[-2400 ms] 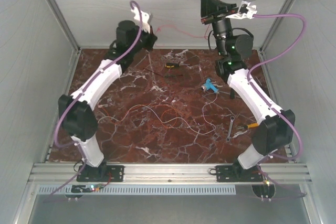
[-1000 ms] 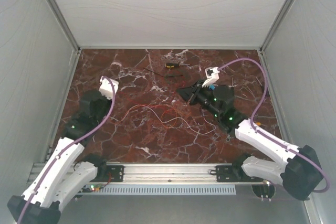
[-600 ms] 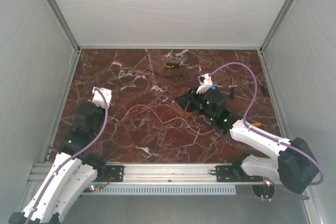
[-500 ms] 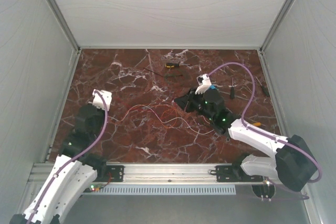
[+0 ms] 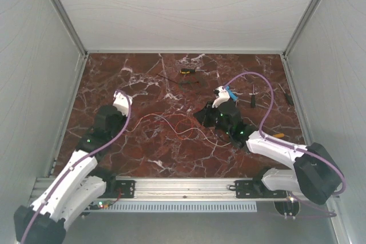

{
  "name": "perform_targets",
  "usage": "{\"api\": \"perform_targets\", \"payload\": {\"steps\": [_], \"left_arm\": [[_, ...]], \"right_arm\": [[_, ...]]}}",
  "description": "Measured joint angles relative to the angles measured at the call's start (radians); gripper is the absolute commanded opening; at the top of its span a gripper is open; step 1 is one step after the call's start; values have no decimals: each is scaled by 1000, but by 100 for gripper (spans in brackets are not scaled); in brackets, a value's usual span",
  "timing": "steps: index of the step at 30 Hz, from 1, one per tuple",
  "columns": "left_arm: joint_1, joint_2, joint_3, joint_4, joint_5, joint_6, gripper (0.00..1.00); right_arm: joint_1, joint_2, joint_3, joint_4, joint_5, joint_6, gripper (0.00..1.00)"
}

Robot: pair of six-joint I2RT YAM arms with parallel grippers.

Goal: Zip-tie the wires
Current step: Place the cable at the center of the board.

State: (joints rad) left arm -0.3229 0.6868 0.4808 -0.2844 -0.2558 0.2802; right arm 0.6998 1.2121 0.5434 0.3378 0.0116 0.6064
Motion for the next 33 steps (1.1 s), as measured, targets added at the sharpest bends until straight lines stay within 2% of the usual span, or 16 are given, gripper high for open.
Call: {"api": "perform_targets", "payload": {"steps": [6, 7, 11, 14, 18, 24, 26, 33], "left_arm": [[0, 162, -3, 52, -29, -6, 7], [0, 180, -3, 55, -32, -7, 10], [0, 219, -6, 67, -44, -9, 35], [1, 225, -11, 86, -53, -6, 49], [5, 257, -11, 105, -62, -7, 58], [8, 284, -11, 104, -62, -13, 81], [8, 283, -11, 104, -60, -17, 87], [9, 259, -11, 98, -21, -26, 94]], "right_arm": [[0, 41, -4, 2, 2, -3, 0], [0, 45, -4, 2, 2, -3, 0], [0, 53, -9, 5, 0, -7, 0], [0, 57, -15, 10, -6, -7, 11], [0, 60, -19, 9, -15, -8, 24], [0, 58, -19, 4, -17, -14, 45], [0, 52, -19, -3, -16, -16, 49], [0, 10, -19, -32, -6, -27, 62]]}}
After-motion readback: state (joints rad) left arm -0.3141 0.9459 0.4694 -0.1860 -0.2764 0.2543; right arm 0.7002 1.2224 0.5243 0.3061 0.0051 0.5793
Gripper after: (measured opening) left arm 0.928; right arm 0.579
